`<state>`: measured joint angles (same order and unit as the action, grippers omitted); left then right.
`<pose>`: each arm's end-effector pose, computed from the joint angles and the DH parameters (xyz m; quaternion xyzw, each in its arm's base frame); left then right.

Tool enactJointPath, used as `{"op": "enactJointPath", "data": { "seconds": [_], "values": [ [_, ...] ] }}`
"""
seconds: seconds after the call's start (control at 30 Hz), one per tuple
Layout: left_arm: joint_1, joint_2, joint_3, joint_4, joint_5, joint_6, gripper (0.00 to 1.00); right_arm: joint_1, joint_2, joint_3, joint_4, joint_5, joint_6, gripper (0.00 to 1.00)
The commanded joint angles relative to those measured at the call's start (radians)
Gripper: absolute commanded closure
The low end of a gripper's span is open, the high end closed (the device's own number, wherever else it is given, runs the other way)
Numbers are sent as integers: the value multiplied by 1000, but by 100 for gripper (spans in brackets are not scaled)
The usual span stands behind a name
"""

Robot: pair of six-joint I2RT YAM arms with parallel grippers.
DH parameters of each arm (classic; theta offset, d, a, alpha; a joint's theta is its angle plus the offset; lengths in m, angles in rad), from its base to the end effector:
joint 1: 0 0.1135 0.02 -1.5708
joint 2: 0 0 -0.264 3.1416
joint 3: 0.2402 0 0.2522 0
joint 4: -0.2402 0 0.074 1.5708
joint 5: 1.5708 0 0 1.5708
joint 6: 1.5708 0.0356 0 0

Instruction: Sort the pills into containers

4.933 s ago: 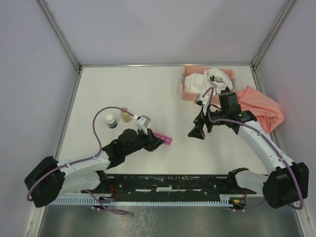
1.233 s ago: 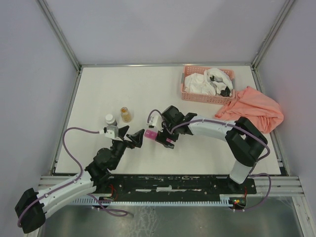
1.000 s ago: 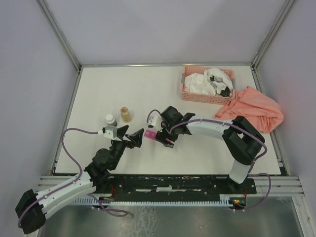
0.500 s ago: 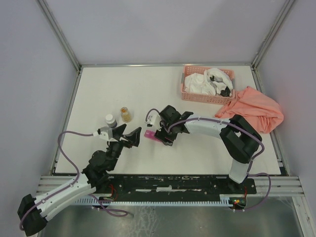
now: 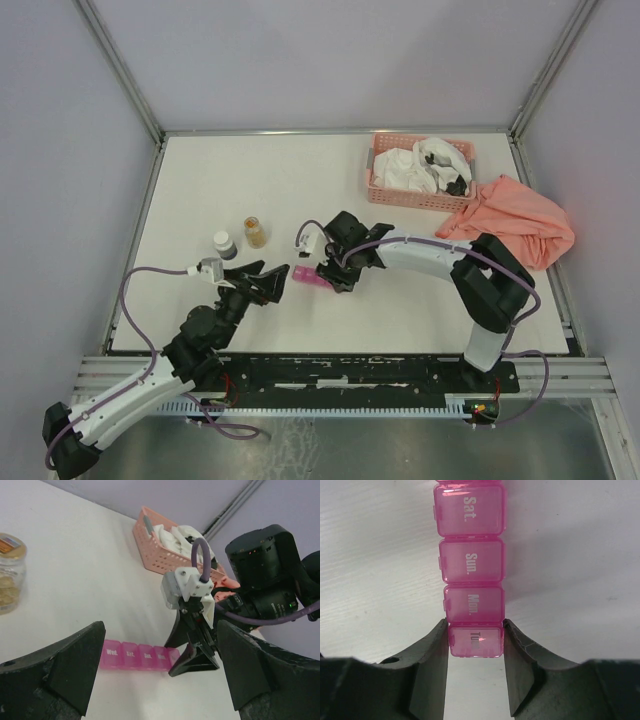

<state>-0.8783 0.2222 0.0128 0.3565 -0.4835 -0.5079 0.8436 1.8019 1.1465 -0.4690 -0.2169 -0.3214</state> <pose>0.0887 -0.0810 0.1949 -0.0614 0.6568 -0.3494 0.6654 0.2324 0.2727 0.1706 -0.5533 0.7964 0.1588 0.1853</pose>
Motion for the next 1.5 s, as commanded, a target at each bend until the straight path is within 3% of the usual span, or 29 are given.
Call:
{"op": "enactJointPath", "data": {
  "seconds": [0.0,0.33,0.63,0.97,1.13,1.47],
  "values": [
    [0,-25,-78,-10,107,-261,2,-26,-131,24,-13,-75,-59,69],
    [1,36,-39,129,206,-442,1,-81,-355,-28,-97,-173,-214,73],
    [-1,329,64,230,302,-483,1,-87,-469,-42,-174,-249,-328,73],
    [-1,588,105,472,422,-530,2,-75,-486,-50,-197,-251,-375,74],
    [0,670,137,512,454,-555,6,-44,-497,-66,-187,-231,-397,74],
    [-1,754,157,546,493,-589,26,-15,-511,-83,-155,-189,-407,74]
  ]
}}
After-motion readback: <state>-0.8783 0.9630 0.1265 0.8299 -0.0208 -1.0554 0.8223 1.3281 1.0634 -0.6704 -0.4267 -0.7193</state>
